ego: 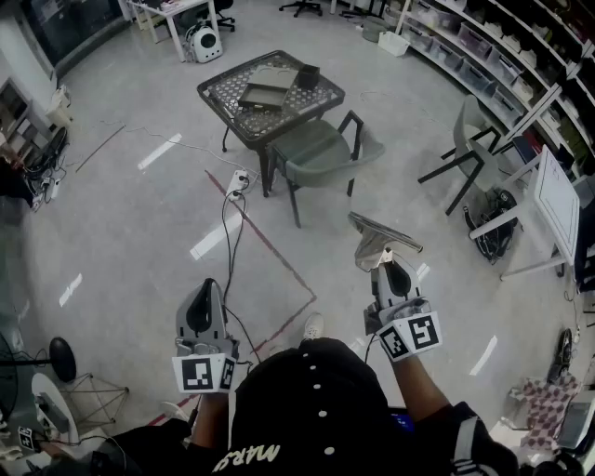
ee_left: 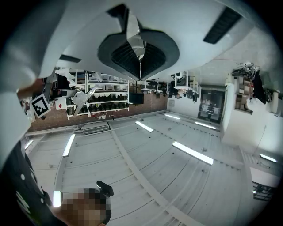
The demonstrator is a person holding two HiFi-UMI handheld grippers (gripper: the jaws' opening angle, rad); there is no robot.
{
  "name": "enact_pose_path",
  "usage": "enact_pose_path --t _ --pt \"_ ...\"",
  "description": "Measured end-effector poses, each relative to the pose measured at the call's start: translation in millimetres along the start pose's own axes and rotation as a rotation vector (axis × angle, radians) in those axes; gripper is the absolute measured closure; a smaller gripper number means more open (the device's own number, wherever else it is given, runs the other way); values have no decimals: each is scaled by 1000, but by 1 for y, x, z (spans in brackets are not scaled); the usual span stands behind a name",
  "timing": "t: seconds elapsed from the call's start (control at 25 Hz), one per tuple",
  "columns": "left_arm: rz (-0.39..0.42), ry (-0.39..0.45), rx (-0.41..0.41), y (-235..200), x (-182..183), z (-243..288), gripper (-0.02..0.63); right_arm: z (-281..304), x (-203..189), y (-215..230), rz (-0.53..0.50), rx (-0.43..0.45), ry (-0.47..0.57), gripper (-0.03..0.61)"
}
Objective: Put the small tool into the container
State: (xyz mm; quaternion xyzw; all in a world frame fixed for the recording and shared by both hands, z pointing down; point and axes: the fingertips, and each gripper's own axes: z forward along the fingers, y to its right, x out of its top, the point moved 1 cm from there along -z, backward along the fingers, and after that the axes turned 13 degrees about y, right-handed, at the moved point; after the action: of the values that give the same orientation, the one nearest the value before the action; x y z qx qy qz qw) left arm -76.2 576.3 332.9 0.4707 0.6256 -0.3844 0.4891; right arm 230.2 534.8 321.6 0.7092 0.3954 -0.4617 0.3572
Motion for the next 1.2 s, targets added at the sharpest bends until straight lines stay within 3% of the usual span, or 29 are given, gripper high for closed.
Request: enact_pose_path --t 1.2 --pt "26 -11 37 24 -13 55 581 38 -7 50 4 55 8 561"
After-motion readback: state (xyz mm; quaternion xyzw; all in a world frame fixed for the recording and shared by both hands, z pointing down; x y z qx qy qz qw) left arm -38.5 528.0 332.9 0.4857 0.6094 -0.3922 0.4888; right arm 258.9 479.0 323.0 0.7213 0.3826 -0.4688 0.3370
